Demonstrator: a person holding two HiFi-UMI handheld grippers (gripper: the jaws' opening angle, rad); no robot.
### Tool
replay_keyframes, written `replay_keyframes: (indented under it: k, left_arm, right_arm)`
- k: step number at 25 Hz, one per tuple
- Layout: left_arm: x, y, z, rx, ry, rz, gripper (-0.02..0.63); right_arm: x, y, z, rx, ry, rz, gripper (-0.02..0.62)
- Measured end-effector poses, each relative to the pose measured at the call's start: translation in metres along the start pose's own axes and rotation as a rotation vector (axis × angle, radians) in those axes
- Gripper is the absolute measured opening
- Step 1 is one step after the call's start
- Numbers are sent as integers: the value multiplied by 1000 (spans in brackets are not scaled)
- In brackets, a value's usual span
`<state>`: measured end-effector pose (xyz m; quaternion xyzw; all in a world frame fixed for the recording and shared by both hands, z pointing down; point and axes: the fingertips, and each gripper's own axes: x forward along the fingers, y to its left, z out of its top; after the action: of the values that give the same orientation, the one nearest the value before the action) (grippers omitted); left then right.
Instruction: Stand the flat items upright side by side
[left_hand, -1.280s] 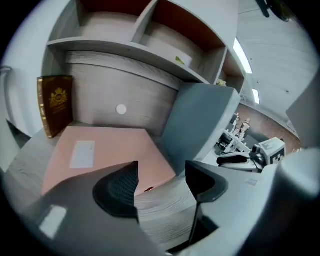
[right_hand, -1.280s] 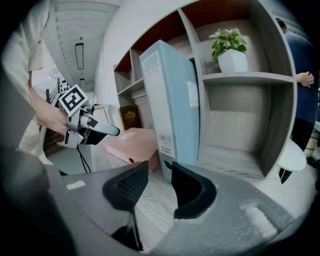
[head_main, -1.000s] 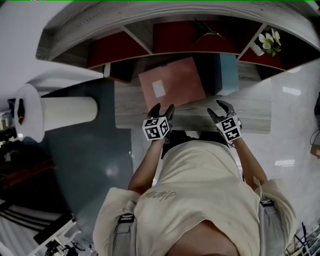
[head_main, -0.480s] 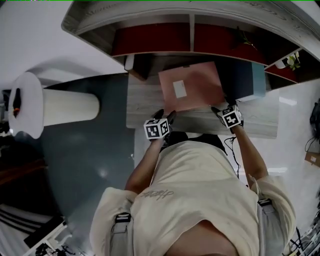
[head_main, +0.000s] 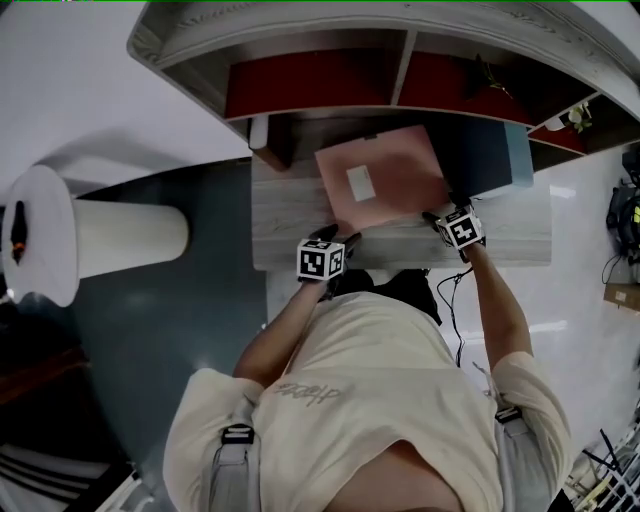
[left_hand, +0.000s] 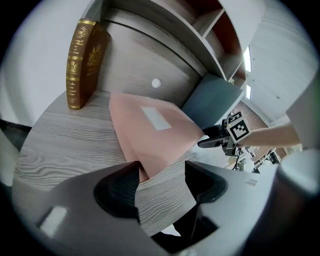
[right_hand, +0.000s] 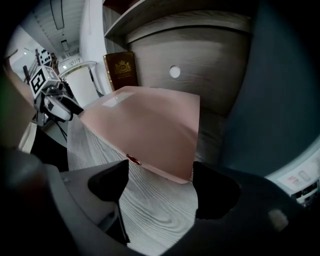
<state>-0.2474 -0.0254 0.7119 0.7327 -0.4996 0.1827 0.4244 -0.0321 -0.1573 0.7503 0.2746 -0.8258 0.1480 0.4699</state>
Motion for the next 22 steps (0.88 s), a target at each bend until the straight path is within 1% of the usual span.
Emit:
replay_keyframes:
  k: [3,6,9,11,13,16,20,22]
  left_arm:
    - [2,3,0,6,22,-10,303]
    - [2,11,5,-2,21,-4,302]
    - [-4,25,11,-14,8,19,304]
    - [-8,36,15,-14,5,34,304]
    - [-12,47,18,-1,6,46,304]
    - [-15,62,25,30,7,67,304]
    - [-16,80,34,87,5,117,306]
    - [-16,88,39,96,4,130,312]
  right_arm:
    - [3,2,-2,32,10,-3,403]
    - [-1,8,-3,74,6,-9,403]
    - [-4,27,-9,97,-2,8,400]
    - [-8,44,-14,88,-11,26,393]
    - [-13,61,-15,63,-22,46,380]
    - [-18,85,-15,39,-21,76,380]
    - [-26,118,-20,78,-23,128,359]
    - [-30,136,-25,91,-19,150,359]
